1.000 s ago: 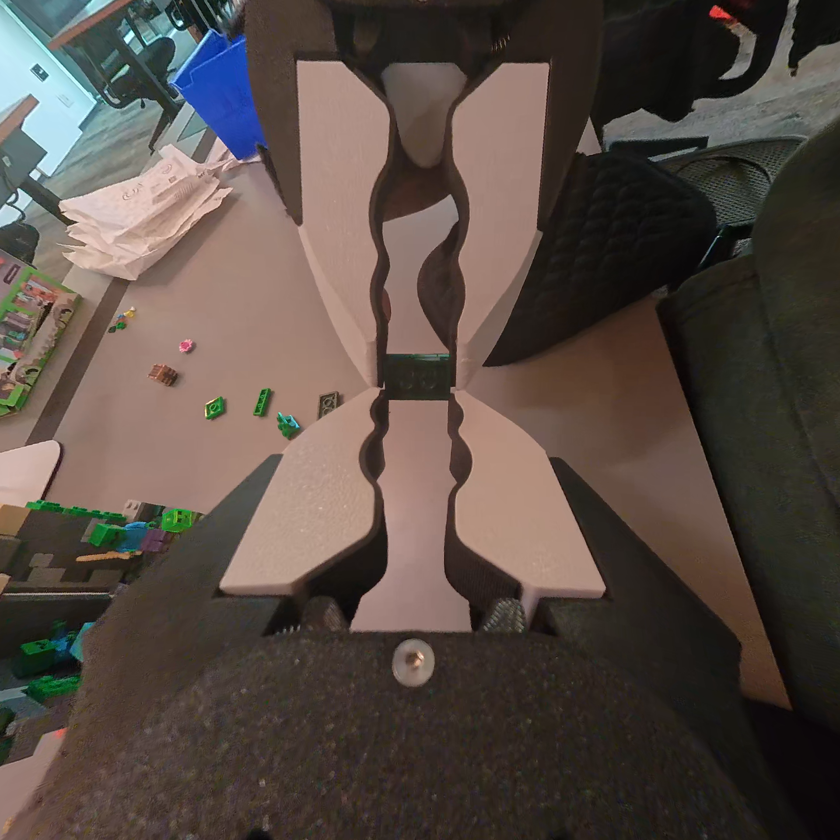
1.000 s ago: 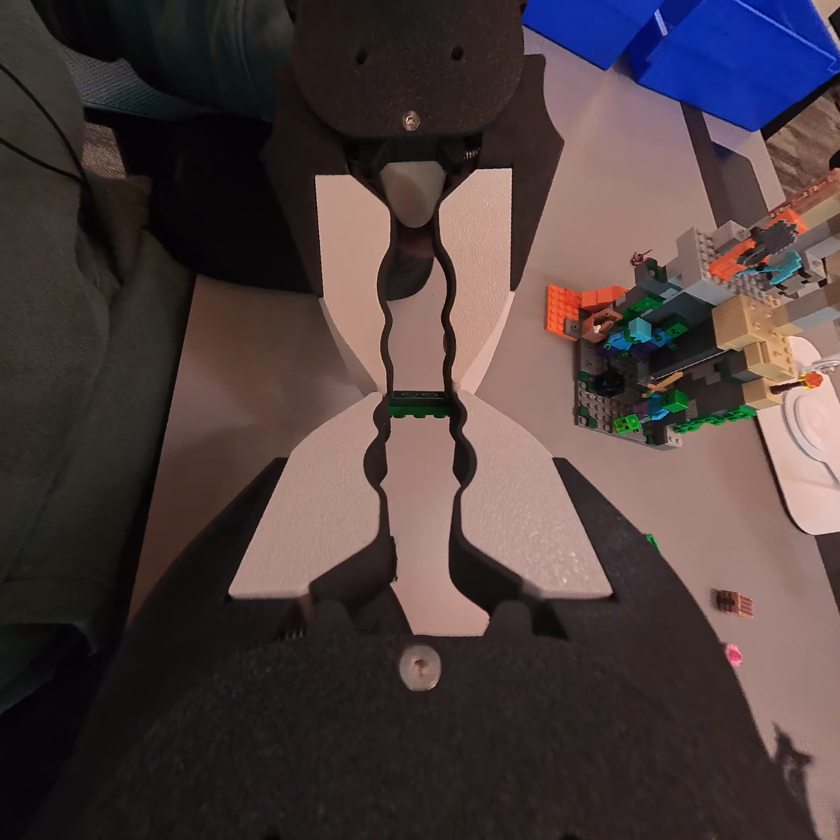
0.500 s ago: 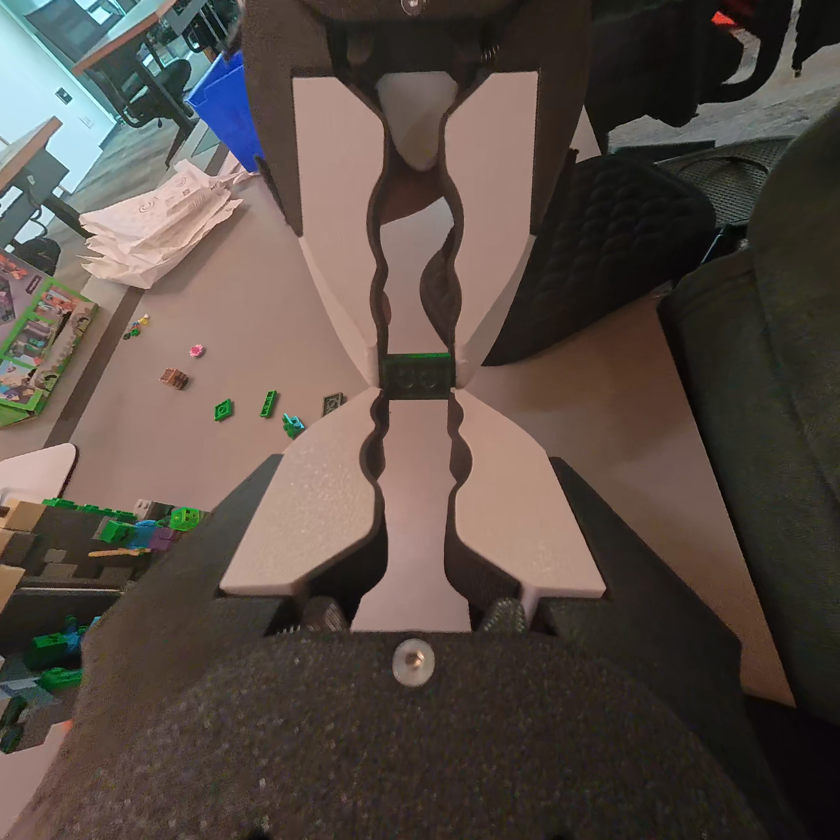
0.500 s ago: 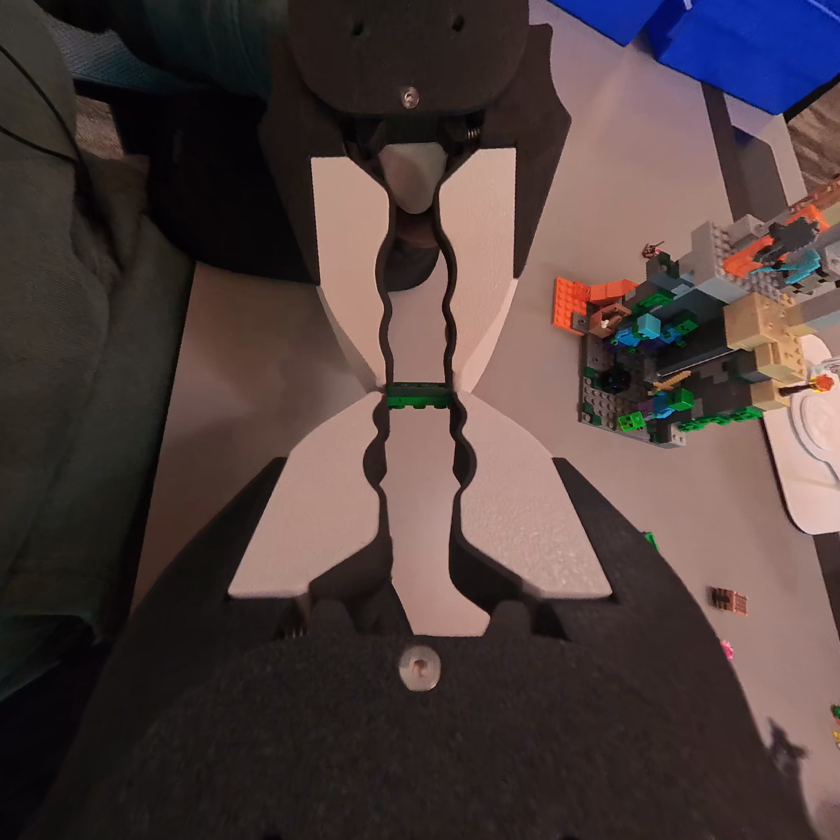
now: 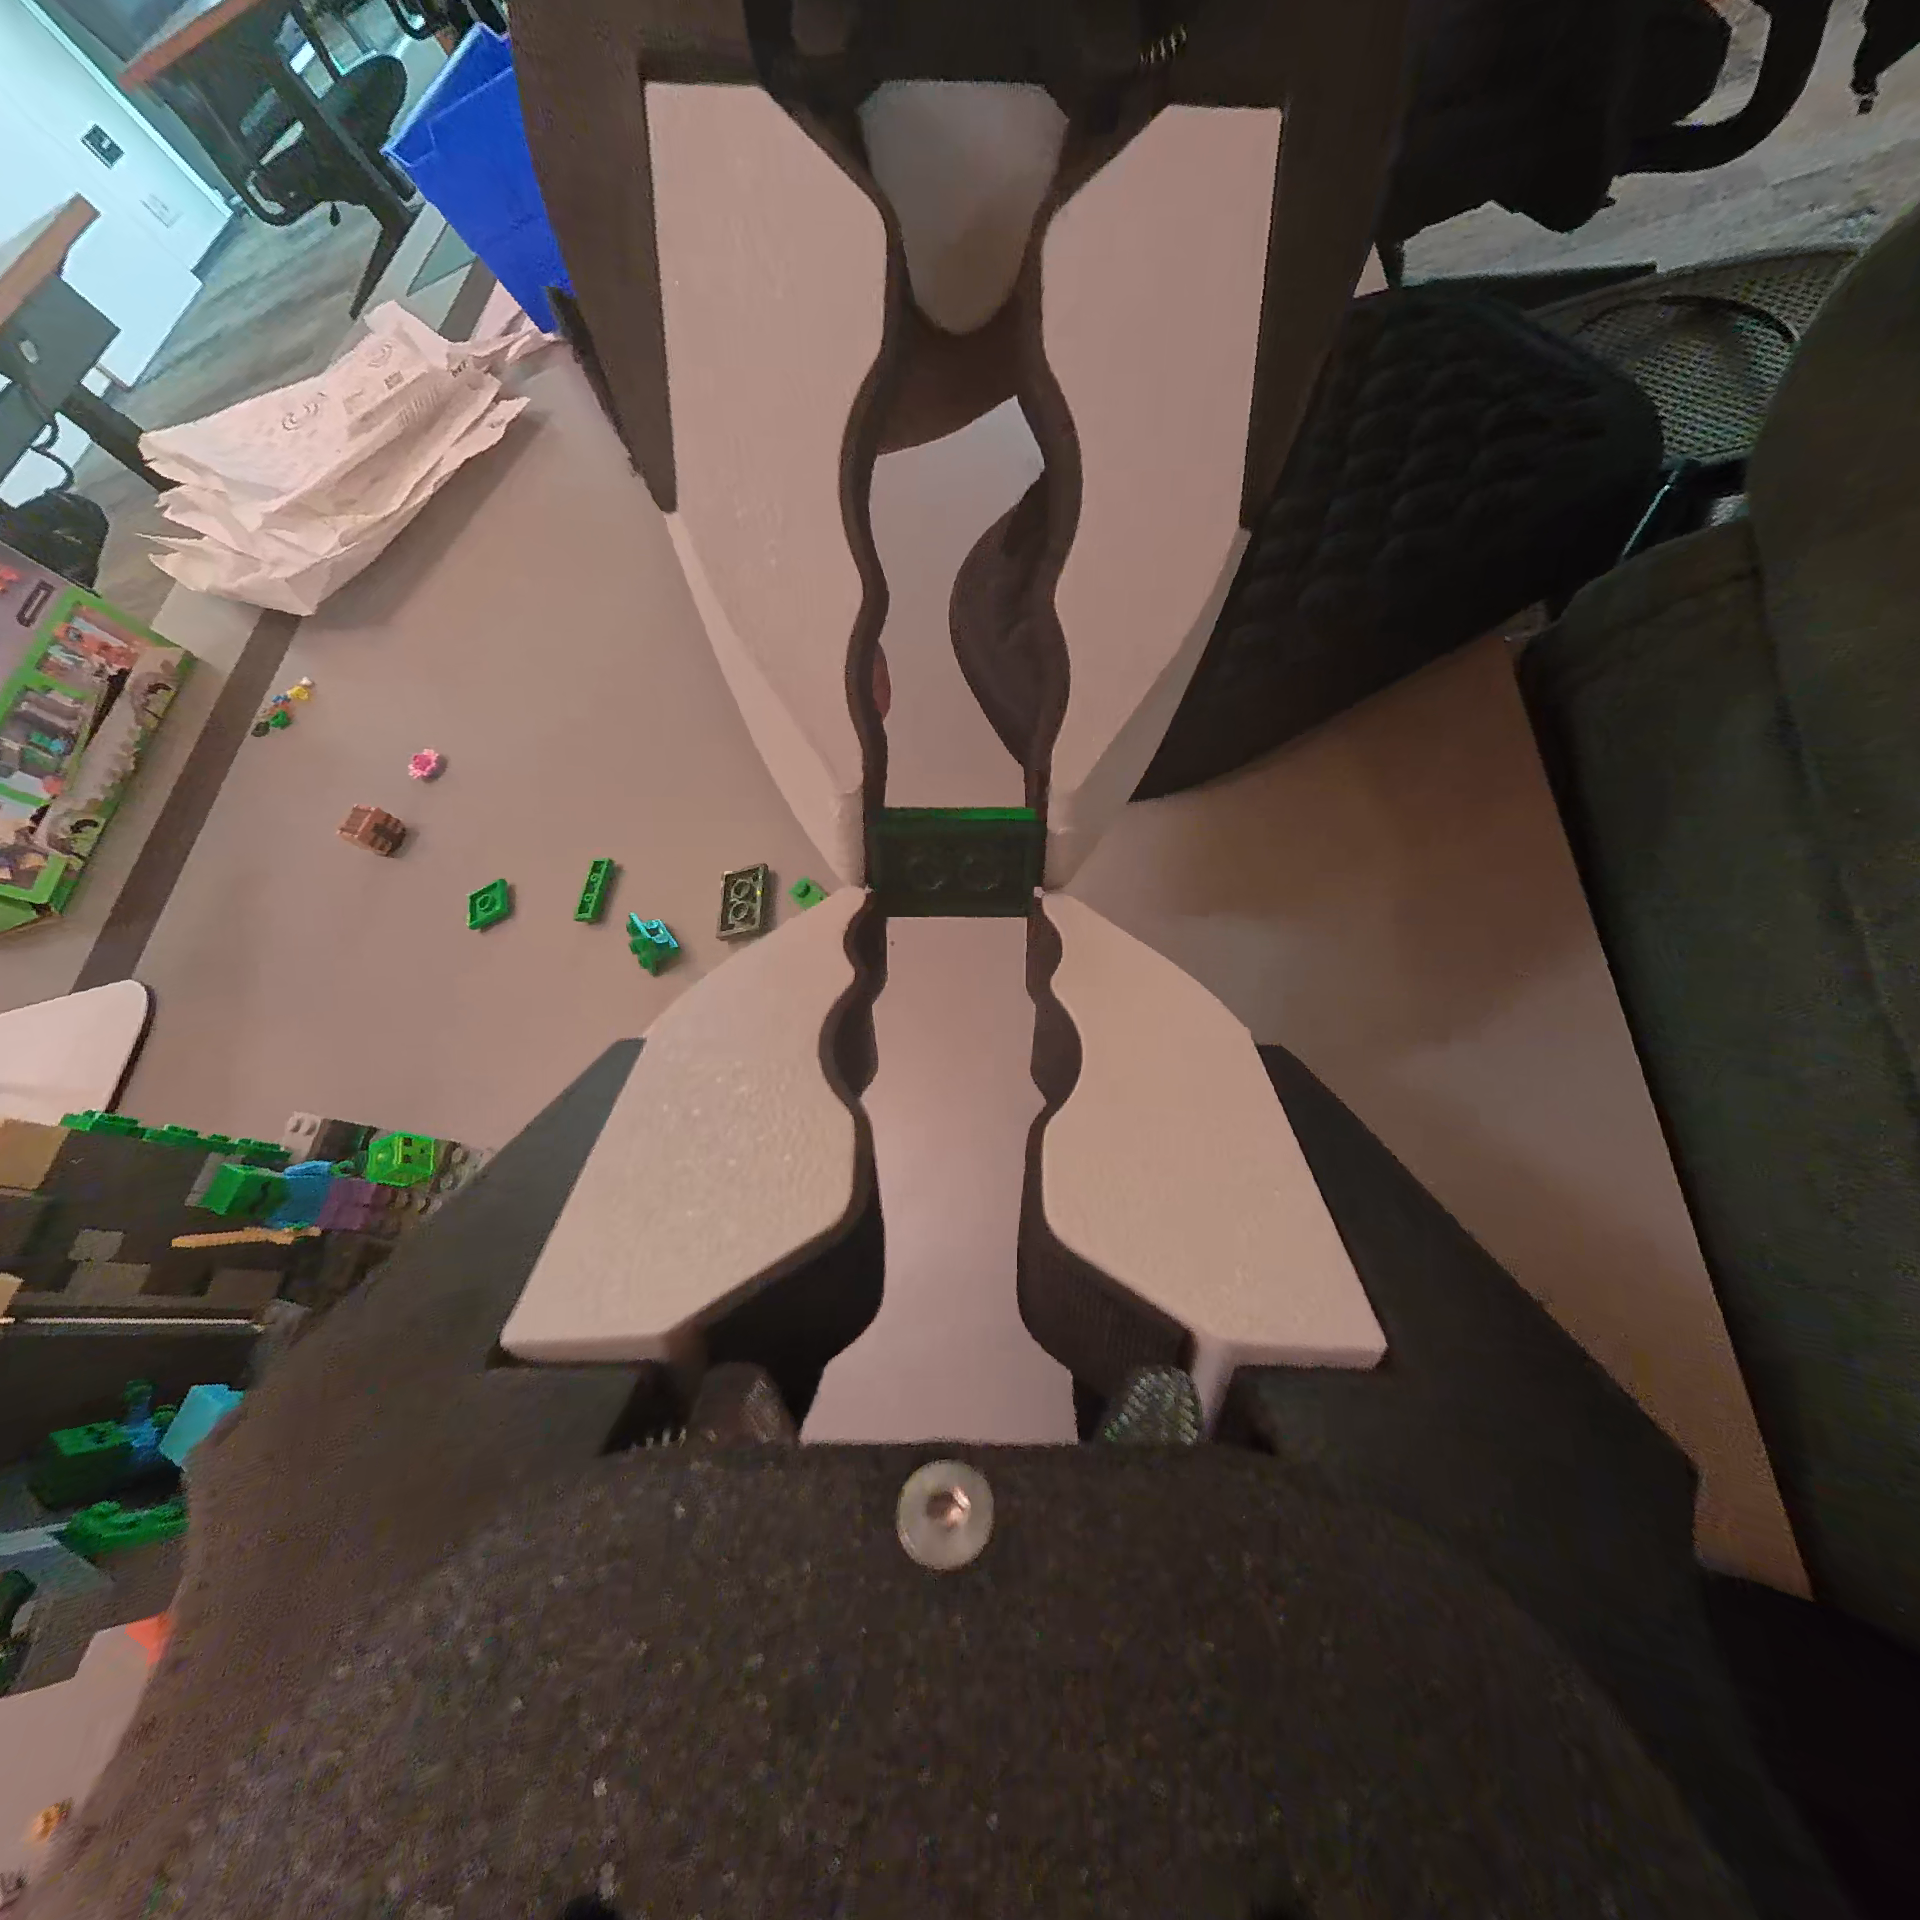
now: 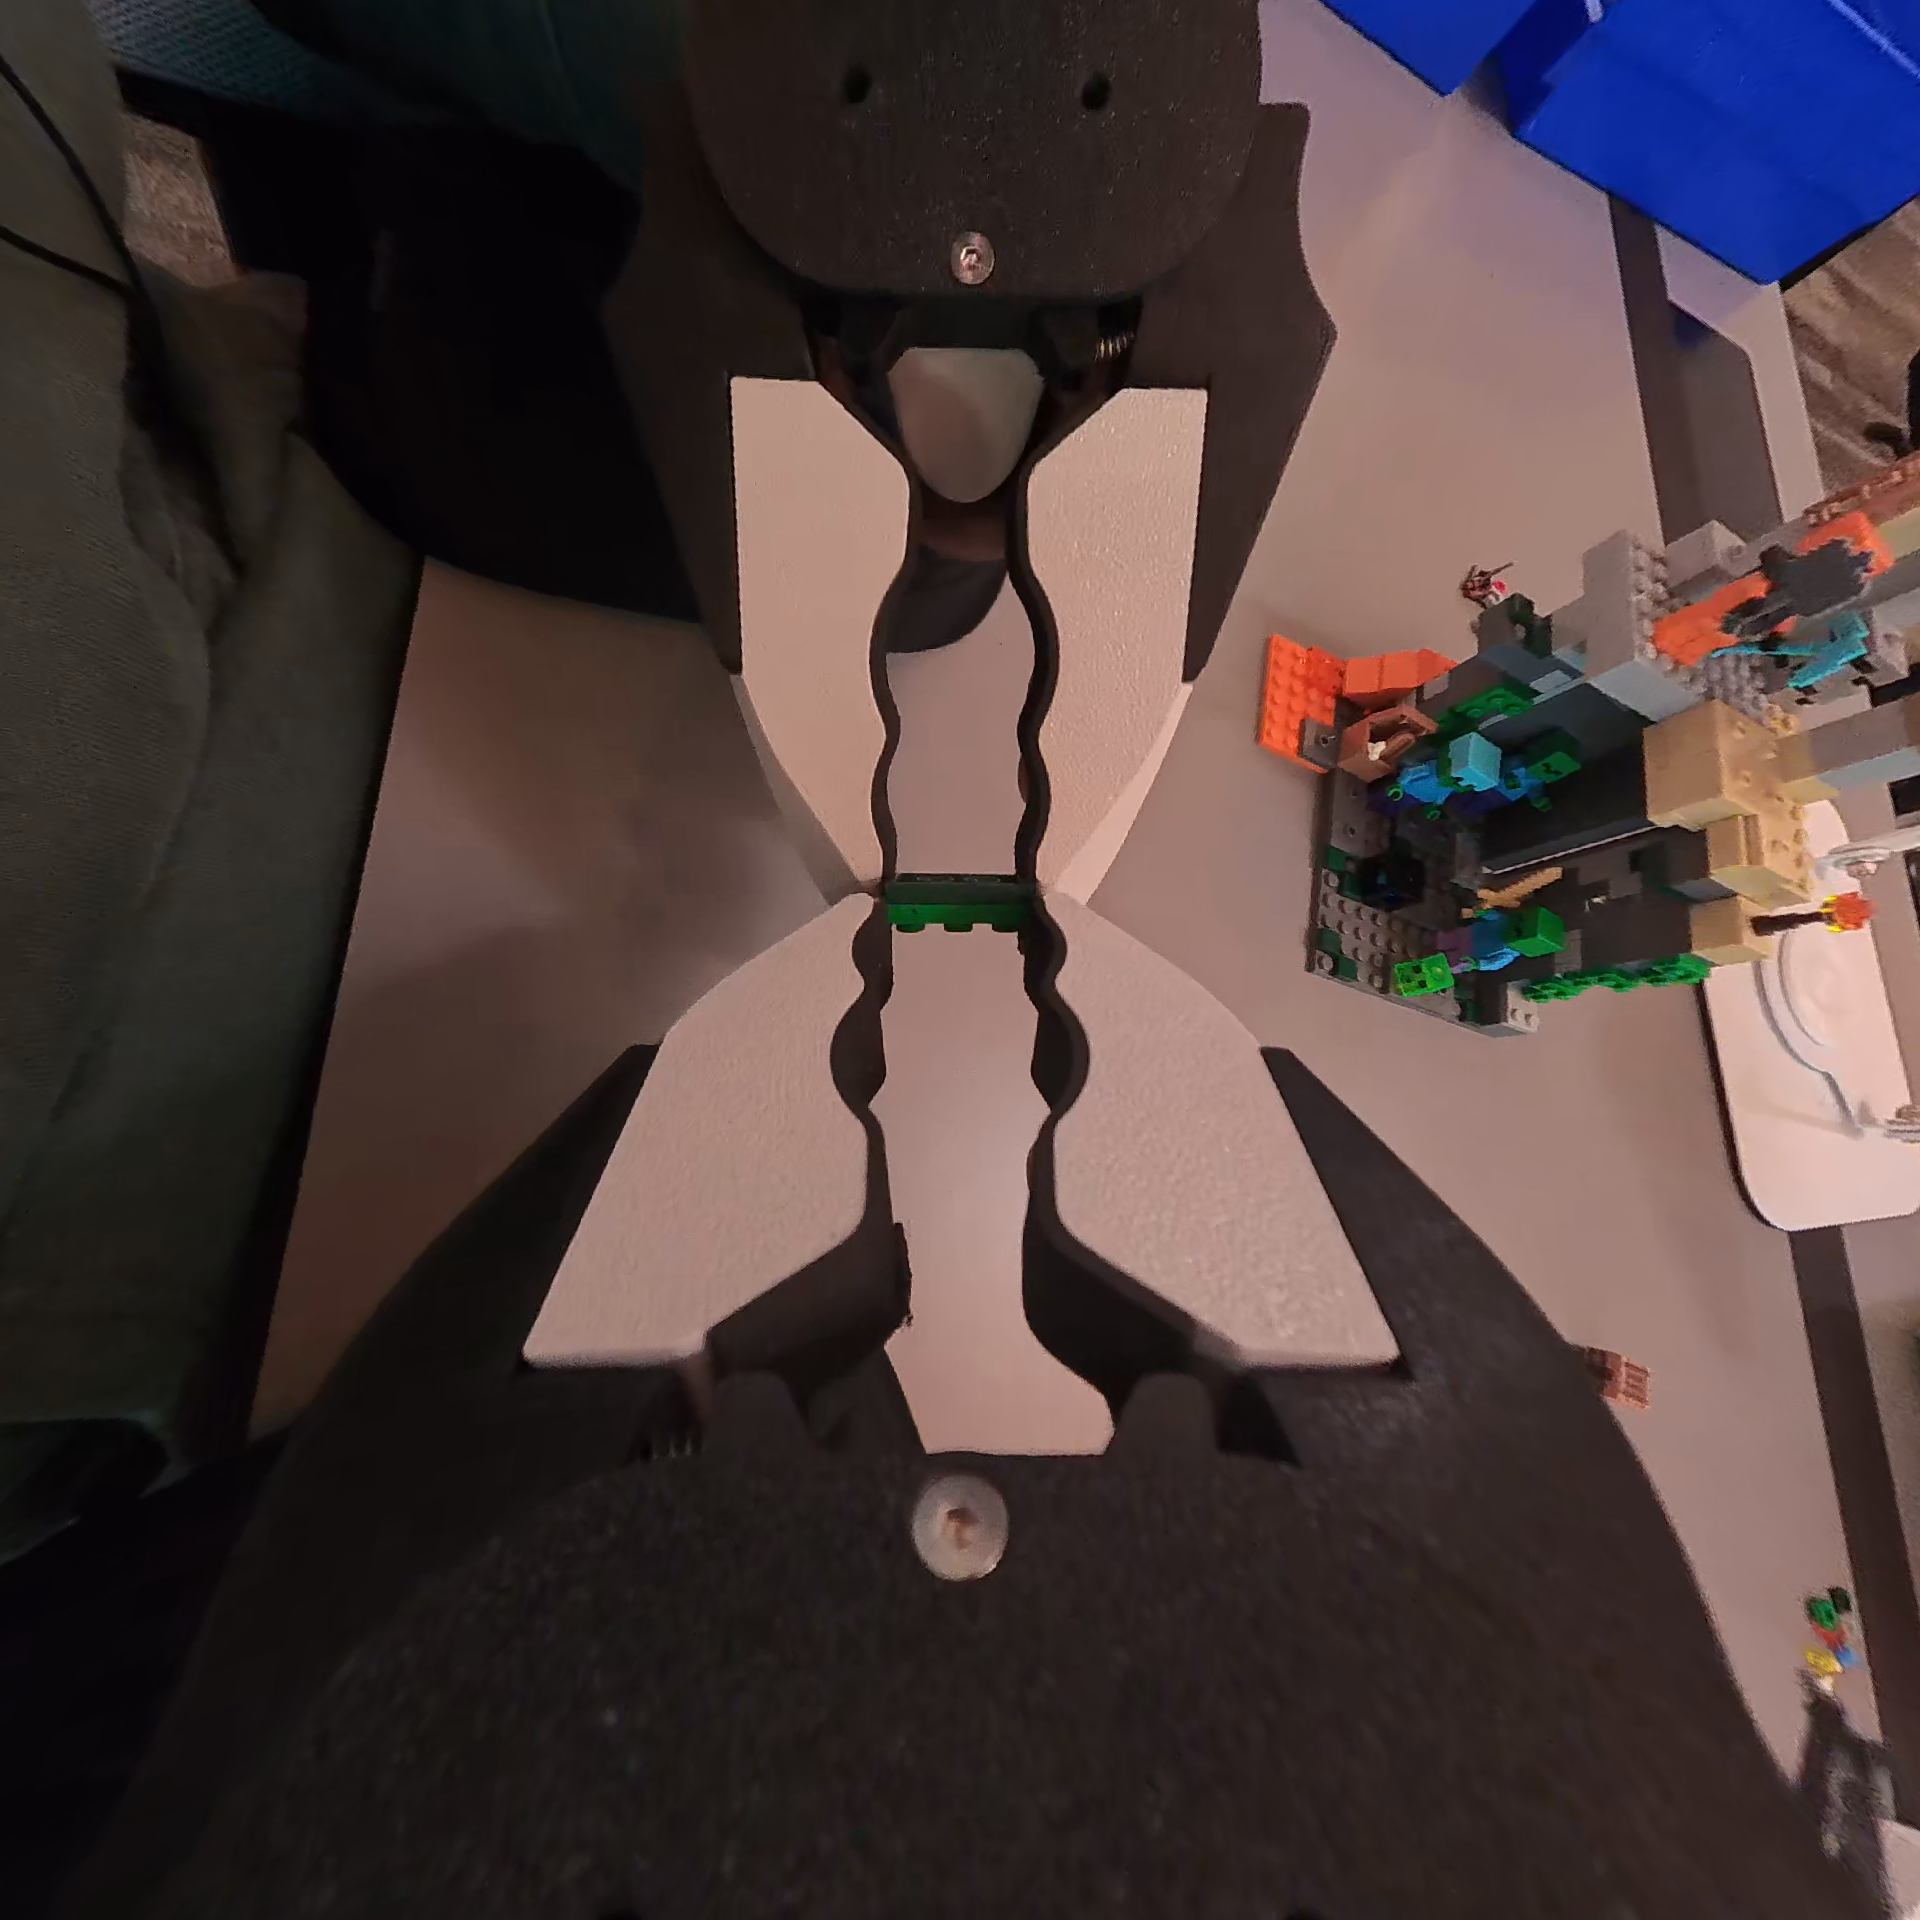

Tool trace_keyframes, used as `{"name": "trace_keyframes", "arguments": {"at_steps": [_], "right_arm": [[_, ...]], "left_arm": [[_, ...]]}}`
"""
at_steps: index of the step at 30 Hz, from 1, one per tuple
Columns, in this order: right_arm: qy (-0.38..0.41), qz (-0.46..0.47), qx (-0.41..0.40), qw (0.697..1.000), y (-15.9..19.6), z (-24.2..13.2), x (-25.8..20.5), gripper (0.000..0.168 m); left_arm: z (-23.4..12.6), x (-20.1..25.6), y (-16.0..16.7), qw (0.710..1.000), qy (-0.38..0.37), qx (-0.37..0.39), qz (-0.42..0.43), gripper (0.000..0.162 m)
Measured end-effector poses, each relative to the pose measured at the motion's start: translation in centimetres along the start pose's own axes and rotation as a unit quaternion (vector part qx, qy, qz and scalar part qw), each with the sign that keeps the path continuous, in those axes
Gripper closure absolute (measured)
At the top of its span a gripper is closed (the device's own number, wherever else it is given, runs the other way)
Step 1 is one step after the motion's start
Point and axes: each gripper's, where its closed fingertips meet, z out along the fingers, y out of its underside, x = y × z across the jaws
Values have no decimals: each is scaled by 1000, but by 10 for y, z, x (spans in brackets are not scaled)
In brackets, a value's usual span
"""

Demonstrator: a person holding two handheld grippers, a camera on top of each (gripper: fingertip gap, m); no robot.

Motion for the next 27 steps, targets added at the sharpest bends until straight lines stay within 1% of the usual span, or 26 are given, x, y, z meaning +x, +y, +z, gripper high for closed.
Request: {"name": "trace_keyframes", "arguments": {"at_steps": [12, 13, 14, 15, 16, 17, 18, 20, 23, 24, 26, 27], "right_arm": [[-36, -52, 4, 998, 3, 0, -9, 144], [-44, -61, 3, 997, 3, 0, -12, 144], [-49, -73, 4, 996, 3, 0, -15, 144], [-43, -86, 3, 995, 3, 0, -14, 144], [-36, -94, 0, 995, 4, 1, -12, 144], [-34, -96, -4, 995, 4, 0, -10, 144], [-34, -91, -6, 995, 4, -1, -8, 144], [-29, -80, 0, 996, 3, -4, -2, 144], [-21, -67, -3, 998, 2, -4, 3, 144], [-19, -55, -5, 998, 3, -3, 4, 144], [-18, -34, -8, 999, 4, -1, 5, 144], [-19, -27, -11, 999, 5, 0, 5, 144]], "left_arm": [[1, 12, 1, 998, 61, 13, -23, 137], [1, 12, 1, 998, 63, 13, -23, 143], [-1, 4, 2, 998, 47, 21, -22, 148], [-2, 3, 2, 997, 58, 26, -42, 153], [-3, 5, 2, 997, 65, 27, -42, 158], [-2, 6, 3, 998, 54, 19, -19, 162], [-1, 7, 3, 999, 46, 12, -6, 162], [-2, 8, -1, 998, 46, 23, -20, 162], [-1, 0, 3, 999, 24, 20, -25, 137], [-1, -1, 2, 999, 20, 23, -25, 132], [-1, 0, -1, 999, 15, 29, -26, 127], [-1, 0, -2, 999, 12, 31, -26, 127]]}}
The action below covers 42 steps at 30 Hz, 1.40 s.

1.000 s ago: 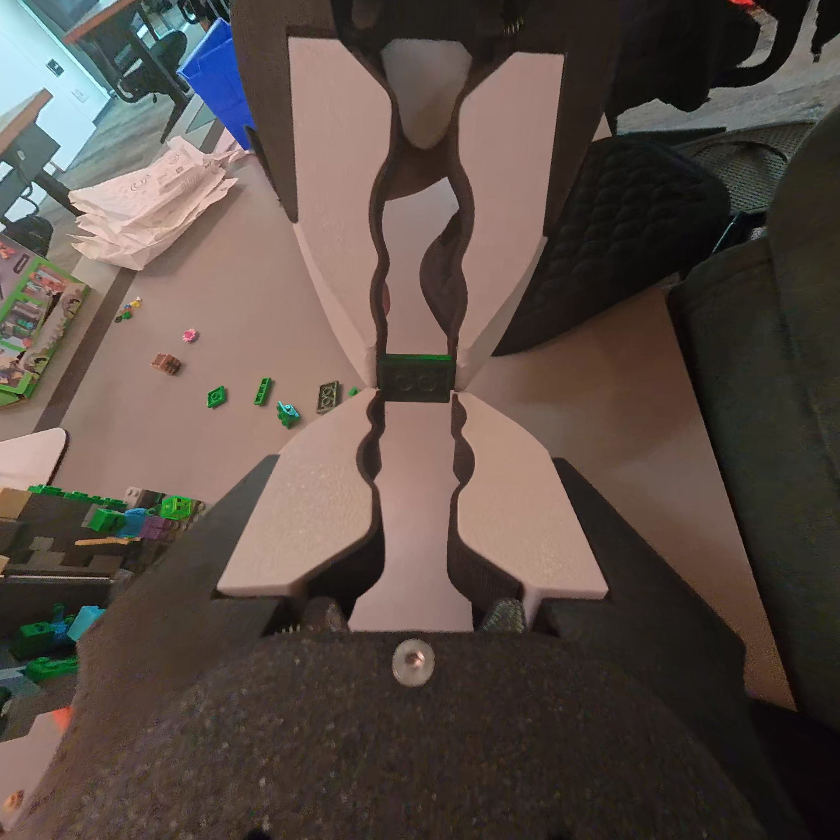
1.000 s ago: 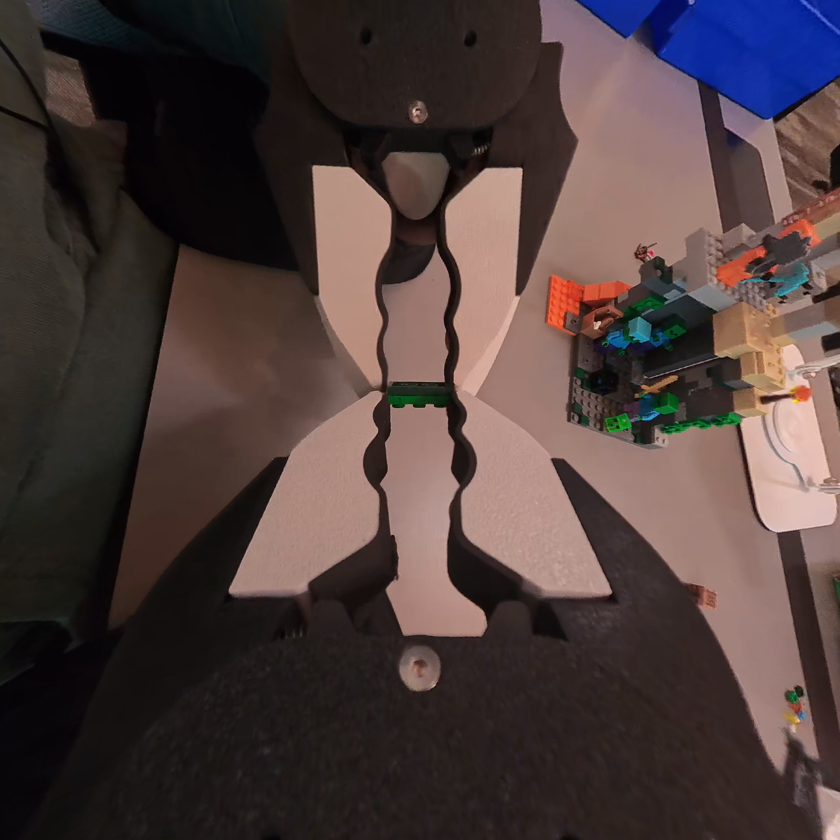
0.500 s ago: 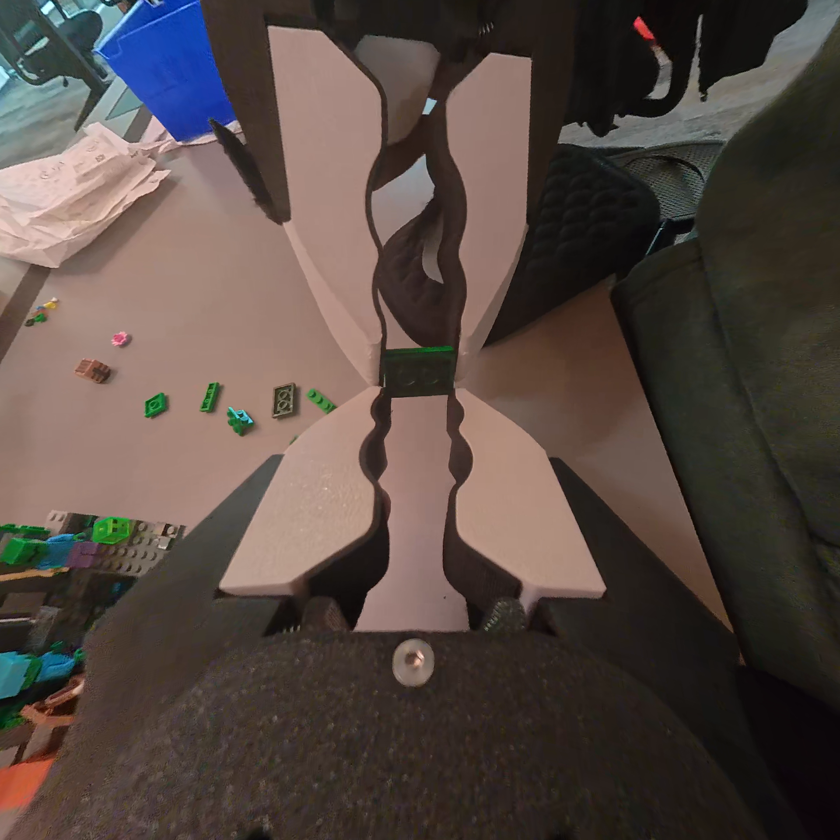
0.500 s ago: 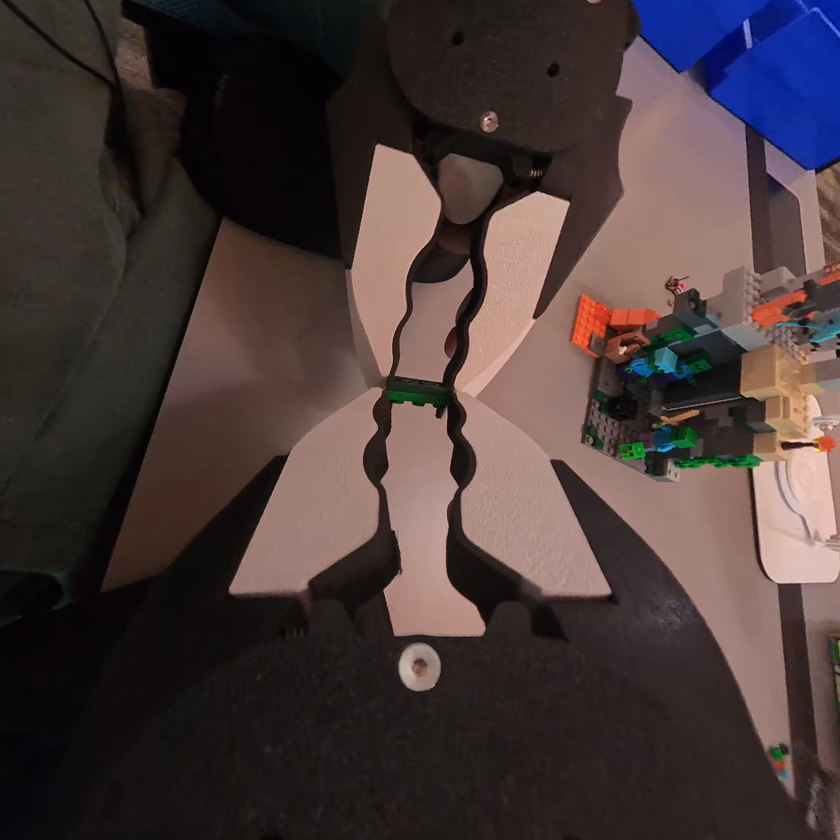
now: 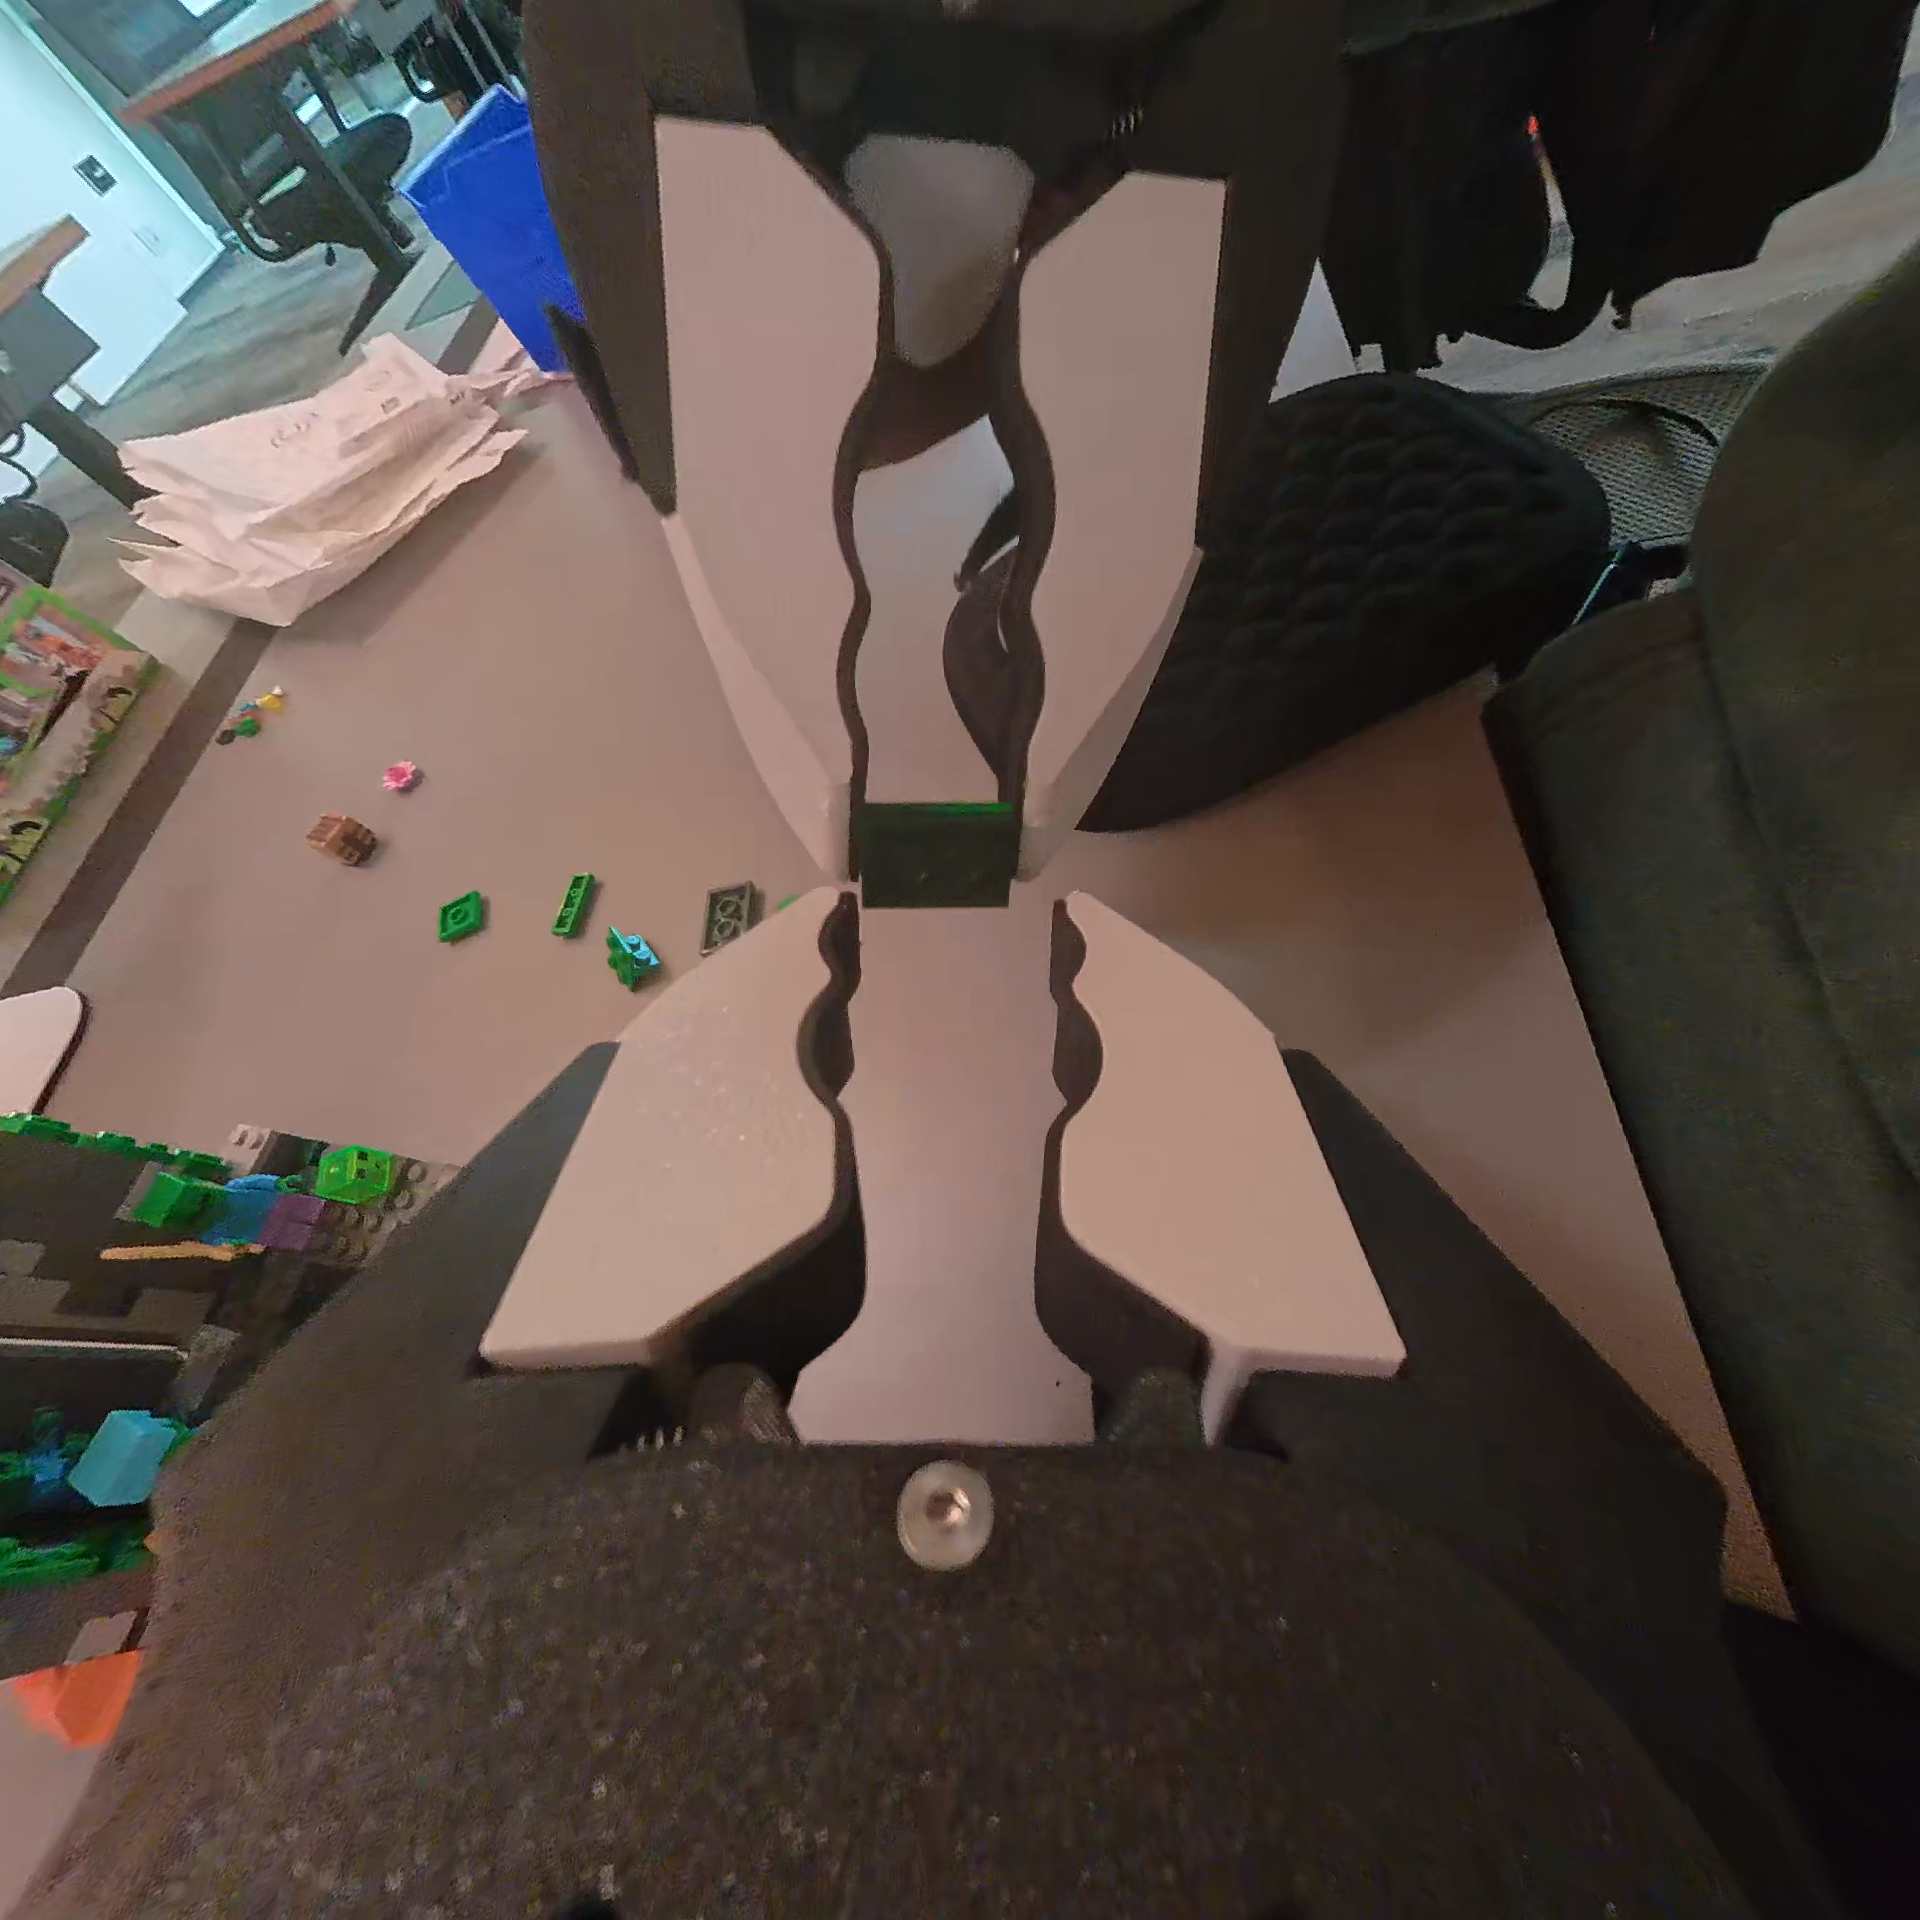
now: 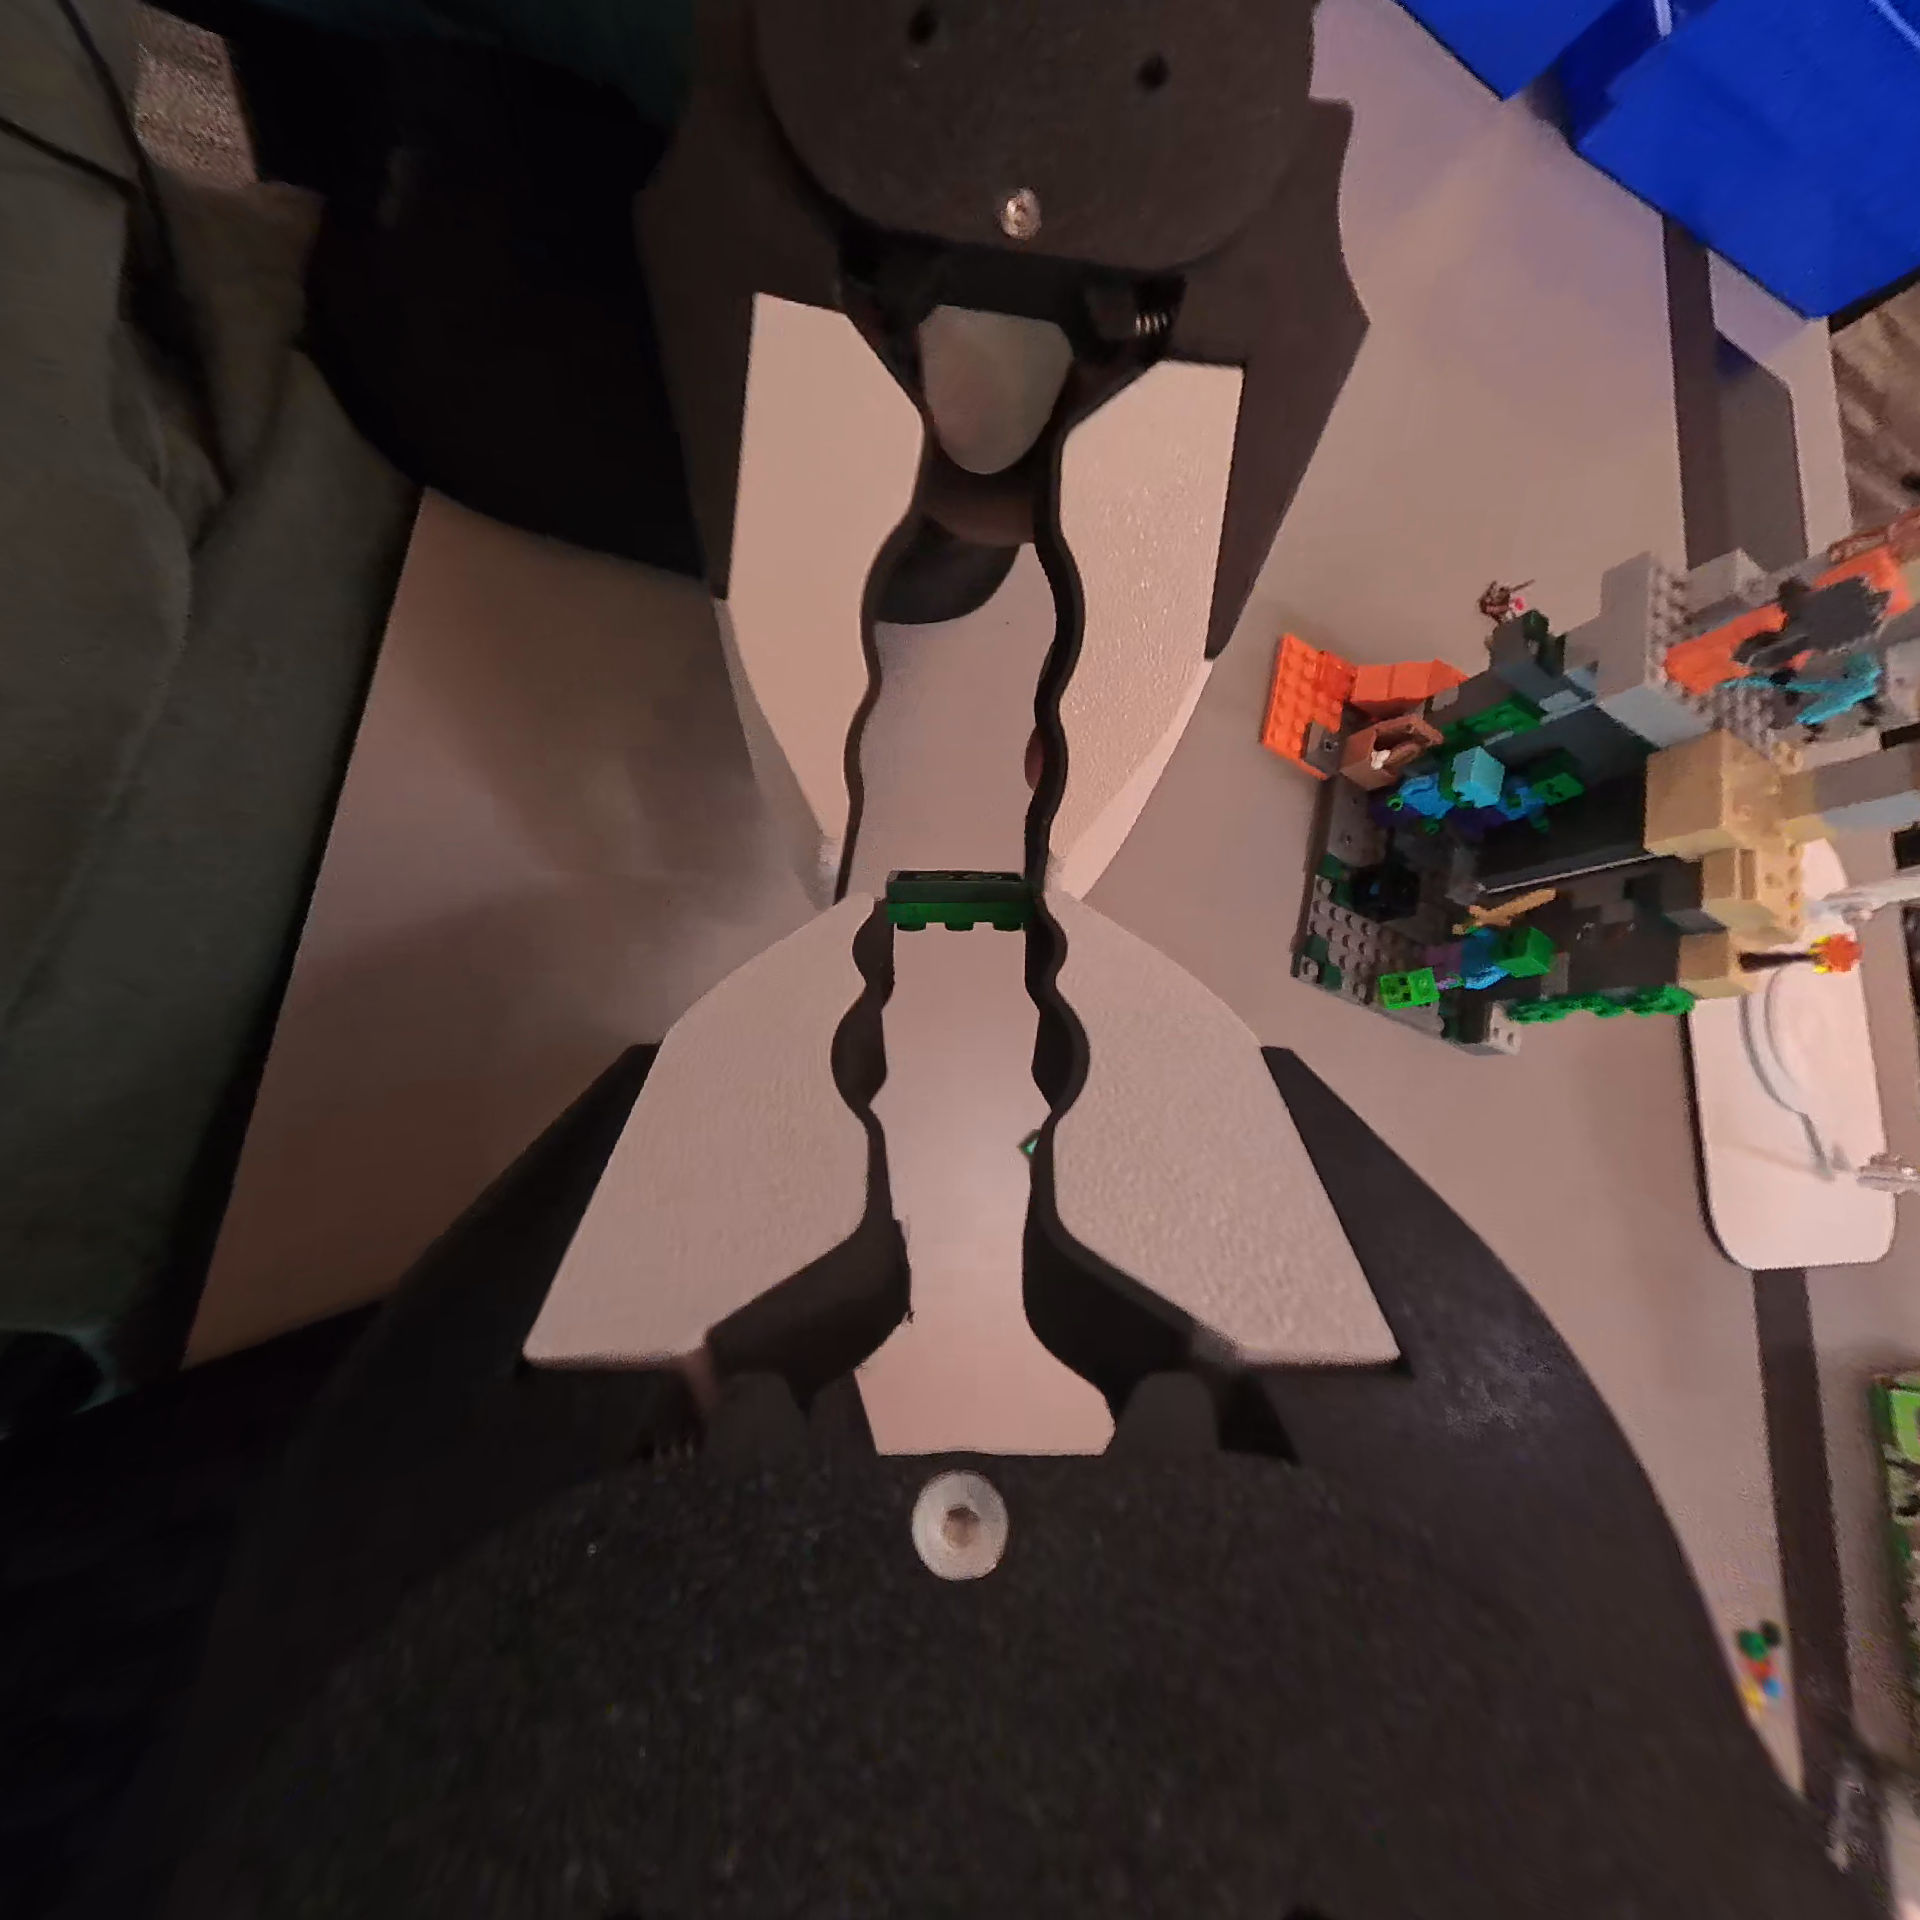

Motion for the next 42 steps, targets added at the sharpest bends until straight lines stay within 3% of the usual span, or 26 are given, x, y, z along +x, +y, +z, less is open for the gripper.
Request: {"name": "trace_keyframes", "arguments": {"at_steps": [5, 18, 32, 36, 42], "right_arm": [[0, 26, -7, 1000, 0, 3, 1, 143], [6, 47, -21, 999, 3, 4, 2, 142], [13, 22, -20, 999, 0, 4, 1, 144], [14, 6, -25, 1000, 2, 5, -1, 144], [37, 30, -17, 999, 3, 5, 4, 145]], "left_arm": [[2, -5, 4, 999, -22, -26, 12, 136], [2, -6, 7, 999, -21, -28, -4, 137], [3, -4, 4, 1000, -24, -20, 0, 131], [4, -4, 8, 999, -28, -40, 16, 136], [2, -13, 8, 996, -73, -39, 14, 136]]}}
